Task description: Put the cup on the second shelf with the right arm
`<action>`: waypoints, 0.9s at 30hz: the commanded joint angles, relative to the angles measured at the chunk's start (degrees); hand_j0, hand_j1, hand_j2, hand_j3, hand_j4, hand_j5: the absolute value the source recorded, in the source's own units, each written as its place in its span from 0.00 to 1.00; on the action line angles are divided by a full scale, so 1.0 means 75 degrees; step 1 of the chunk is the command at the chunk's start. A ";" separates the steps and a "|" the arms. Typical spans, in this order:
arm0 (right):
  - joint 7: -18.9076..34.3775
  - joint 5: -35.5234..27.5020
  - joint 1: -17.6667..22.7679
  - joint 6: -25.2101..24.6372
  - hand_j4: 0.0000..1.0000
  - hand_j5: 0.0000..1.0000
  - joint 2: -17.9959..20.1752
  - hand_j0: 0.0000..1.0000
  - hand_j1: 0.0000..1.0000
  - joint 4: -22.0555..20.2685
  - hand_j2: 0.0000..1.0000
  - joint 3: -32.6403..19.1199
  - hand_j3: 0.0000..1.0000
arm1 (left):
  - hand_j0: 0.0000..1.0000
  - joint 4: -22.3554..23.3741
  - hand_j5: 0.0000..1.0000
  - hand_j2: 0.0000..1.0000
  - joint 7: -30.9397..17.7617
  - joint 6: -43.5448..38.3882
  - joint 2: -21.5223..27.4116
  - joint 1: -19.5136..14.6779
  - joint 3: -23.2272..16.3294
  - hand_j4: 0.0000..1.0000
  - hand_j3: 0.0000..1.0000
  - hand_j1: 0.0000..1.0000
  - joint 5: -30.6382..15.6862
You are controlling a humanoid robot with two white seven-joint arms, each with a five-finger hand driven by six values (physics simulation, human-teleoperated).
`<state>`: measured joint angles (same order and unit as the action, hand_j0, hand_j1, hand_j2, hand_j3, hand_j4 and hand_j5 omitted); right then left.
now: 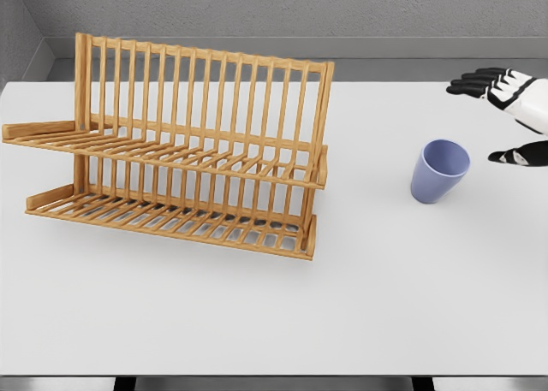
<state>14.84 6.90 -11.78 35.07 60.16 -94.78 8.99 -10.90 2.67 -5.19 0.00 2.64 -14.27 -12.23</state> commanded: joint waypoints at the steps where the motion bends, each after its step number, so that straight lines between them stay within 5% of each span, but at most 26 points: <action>1: 0.0002 -0.0053 0.0000 -0.0010 1.00 1.00 0.0007 1.00 1.00 0.0027 1.00 0.0032 1.00 | 1.00 0.0001 1.00 1.00 -0.0004 0.0000 0.0001 0.0000 0.0004 1.00 1.00 1.00 0.0002; 7: 0.0060 -0.0123 0.0082 -0.0010 1.00 1.00 0.0264 1.00 1.00 0.0473 1.00 -0.0132 1.00 | 1.00 0.0001 1.00 1.00 -0.0004 0.0000 0.0001 0.0000 0.0004 1.00 1.00 1.00 0.0002; 8: 0.0528 -0.0123 0.0071 -0.0010 1.00 1.00 0.0709 1.00 1.00 0.0461 1.00 -0.0144 1.00 | 1.00 0.0001 1.00 1.00 0.0008 0.0000 0.0001 0.0000 -0.0008 1.00 1.00 1.00 0.0002; 10: 0.2688 -0.0158 0.0035 -0.0010 1.00 1.00 0.0663 1.00 1.00 0.0531 1.00 -0.1138 1.00 | 1.00 0.0001 1.00 1.00 0.0008 0.0000 0.0001 0.0000 0.0004 1.00 1.00 1.00 0.0002; 14: 0.2688 -0.0112 -0.0070 -0.0010 1.00 1.00 0.0487 1.00 1.00 0.0602 1.00 -0.1409 1.00 | 1.00 0.0001 1.00 1.00 -0.0004 0.0000 0.0001 0.0000 0.0004 1.00 1.00 1.00 0.0002; 16: 0.2688 -0.0064 -0.0269 -0.0010 1.00 1.00 0.0440 1.00 1.00 0.0414 1.00 -0.1094 1.00 | 1.00 0.0001 1.00 1.00 0.0008 0.0000 0.0001 0.0000 0.0004 1.00 1.00 1.00 0.0002; 20: 0.2688 -0.0041 -0.1875 -0.0010 1.00 1.00 0.0019 1.00 1.00 0.0578 1.00 0.0934 1.00 | 1.00 0.0001 1.00 1.00 -0.0004 0.0000 0.0001 0.0000 -0.0007 1.00 1.00 1.00 0.0002; 27: 0.2688 0.0251 -0.1992 -0.0010 1.00 1.00 -0.0169 1.00 1.00 0.0742 1.00 0.1157 1.00 | 1.00 0.0001 1.00 1.00 -0.0004 0.0000 0.0001 0.0000 0.0004 1.00 1.00 1.00 0.0002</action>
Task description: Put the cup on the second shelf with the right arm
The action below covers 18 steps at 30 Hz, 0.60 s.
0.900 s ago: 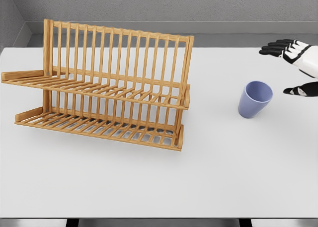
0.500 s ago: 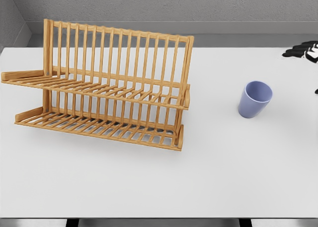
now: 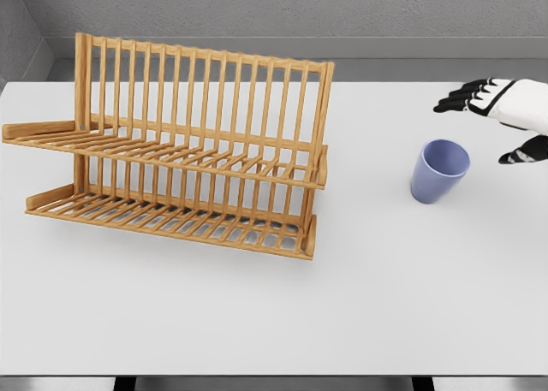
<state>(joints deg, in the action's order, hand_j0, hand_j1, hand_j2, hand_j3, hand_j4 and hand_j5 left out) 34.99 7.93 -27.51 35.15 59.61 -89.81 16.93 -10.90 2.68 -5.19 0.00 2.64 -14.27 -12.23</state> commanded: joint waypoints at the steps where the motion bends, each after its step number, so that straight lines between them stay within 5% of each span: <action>1: 0.0001 0.0454 -0.0105 -0.0020 1.00 1.00 -0.0108 1.00 1.00 0.0162 1.00 0.0343 1.00 | 1.00 0.0000 1.00 1.00 -0.0005 0.0000 0.0001 0.0000 0.0005 1.00 1.00 1.00 0.0002; 3: 0.0001 0.0560 -0.0504 -0.0020 1.00 1.00 -0.0237 1.00 1.00 0.0490 1.00 0.0976 1.00 | 1.00 0.0000 1.00 1.00 -0.0005 0.0000 0.0001 0.0000 -0.0007 1.00 1.00 1.00 0.0002; 18: 0.0001 0.0724 -0.1008 -0.0020 1.00 1.00 -0.0600 1.00 1.00 0.1299 1.00 0.1996 1.00 | 1.00 0.0000 1.00 1.00 -0.0005 0.0000 0.0001 0.0000 0.0004 1.00 1.00 1.00 0.0002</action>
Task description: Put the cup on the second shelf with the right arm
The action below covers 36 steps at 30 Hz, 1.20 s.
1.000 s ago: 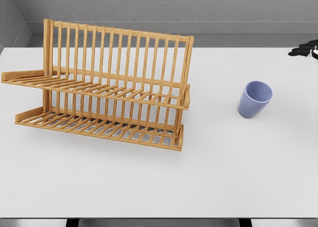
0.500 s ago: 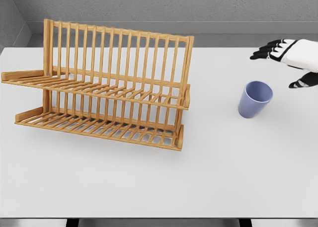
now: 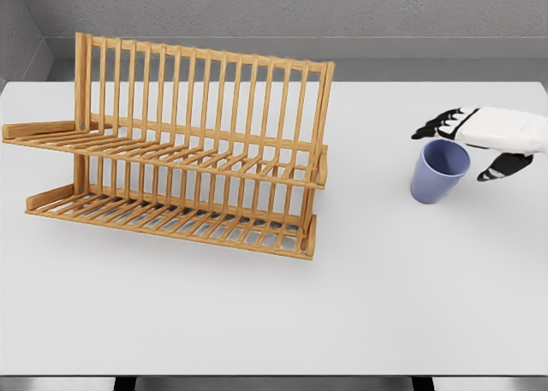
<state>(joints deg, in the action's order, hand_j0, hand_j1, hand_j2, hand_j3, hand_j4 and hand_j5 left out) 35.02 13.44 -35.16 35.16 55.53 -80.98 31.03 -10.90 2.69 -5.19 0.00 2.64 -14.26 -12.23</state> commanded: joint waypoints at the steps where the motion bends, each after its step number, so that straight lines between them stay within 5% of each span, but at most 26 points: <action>1: -0.0003 -0.0011 -0.0012 -0.0021 1.00 1.00 -0.0068 1.00 1.00 0.0122 1.00 0.0151 1.00 | 1.00 0.0001 1.00 1.00 0.0005 0.0000 0.0001 0.0000 -0.0008 1.00 1.00 1.00 0.0002; 20: -0.0003 0.0060 -0.0328 -0.0021 1.00 1.00 -0.0290 1.00 1.00 0.0567 1.00 0.0854 1.00 | 1.00 0.0001 1.00 1.00 -0.0007 0.0000 0.0001 0.0000 0.0003 1.00 1.00 1.00 0.0002; 23: -0.0003 0.0060 -0.0340 -0.0021 0.74 0.74 -0.0290 0.74 0.74 0.0555 0.74 0.0843 0.74 | 1.00 0.0001 1.00 1.00 -0.0007 0.0000 0.0001 0.0000 -0.0008 1.00 1.00 1.00 0.0002; 25: -0.0003 0.0048 -0.0375 -0.0021 0.67 0.67 -0.0290 0.67 0.67 0.0555 0.67 0.0843 0.67 | 1.00 0.0001 1.00 1.00 0.0005 0.0000 0.0001 0.0000 -0.0008 1.00 1.00 1.00 0.0002; 36: -0.0003 0.0048 -0.0387 -0.0021 0.64 0.64 -0.0290 0.64 0.64 0.0485 0.64 0.0772 0.64 | 1.00 0.0001 1.00 1.00 -0.0007 0.0000 0.0001 0.0000 -0.0008 1.00 1.00 1.00 0.0002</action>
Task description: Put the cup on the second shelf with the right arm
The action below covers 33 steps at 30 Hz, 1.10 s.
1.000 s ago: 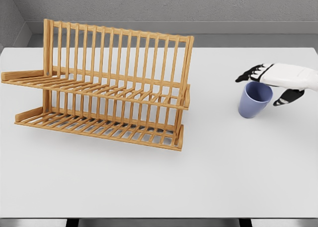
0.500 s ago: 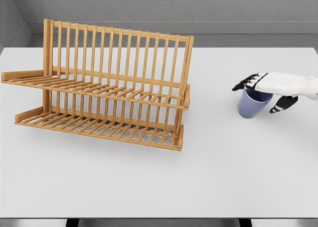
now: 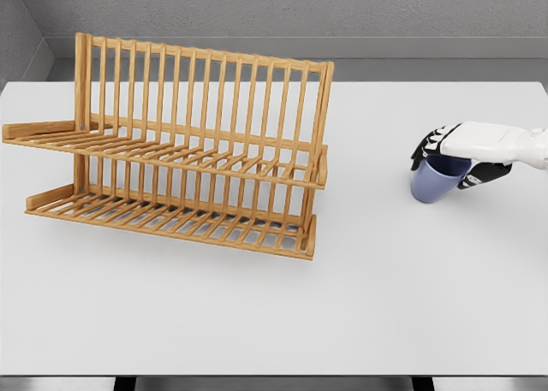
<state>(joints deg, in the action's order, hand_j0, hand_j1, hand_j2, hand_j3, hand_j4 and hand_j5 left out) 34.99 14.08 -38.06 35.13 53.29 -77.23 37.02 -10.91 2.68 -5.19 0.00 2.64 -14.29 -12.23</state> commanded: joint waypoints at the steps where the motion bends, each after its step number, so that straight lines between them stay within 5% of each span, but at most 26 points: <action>1: 0.0001 -0.0037 -0.0012 -0.0018 0.63 0.63 0.0009 0.63 0.63 -0.0015 0.63 -0.0026 0.63 | 1.00 0.0001 1.00 1.00 0.0006 0.0000 0.0001 0.0000 0.0006 1.00 1.00 1.00 0.0002; 21: 0.0001 -0.0061 -0.0164 -0.0018 0.57 0.57 0.0055 0.57 0.57 -0.0260 0.57 -0.0658 0.57 | 1.00 0.0001 1.00 1.00 0.0006 0.0000 0.0001 0.0000 0.0006 1.00 1.00 1.00 0.0002; 33: 0.0001 -0.0061 -0.0164 -0.0018 0.57 0.57 0.0137 0.57 0.57 -0.1608 0.57 -0.1092 0.57 | 1.00 0.0001 1.00 1.00 -0.0005 0.0000 0.0001 0.0000 0.0006 1.00 1.00 1.00 0.0002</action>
<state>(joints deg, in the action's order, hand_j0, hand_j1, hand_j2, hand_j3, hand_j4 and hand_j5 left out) 35.03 14.06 -39.29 35.22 54.16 -87.40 29.33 -10.91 2.68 -5.19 0.00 2.64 -14.27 -12.23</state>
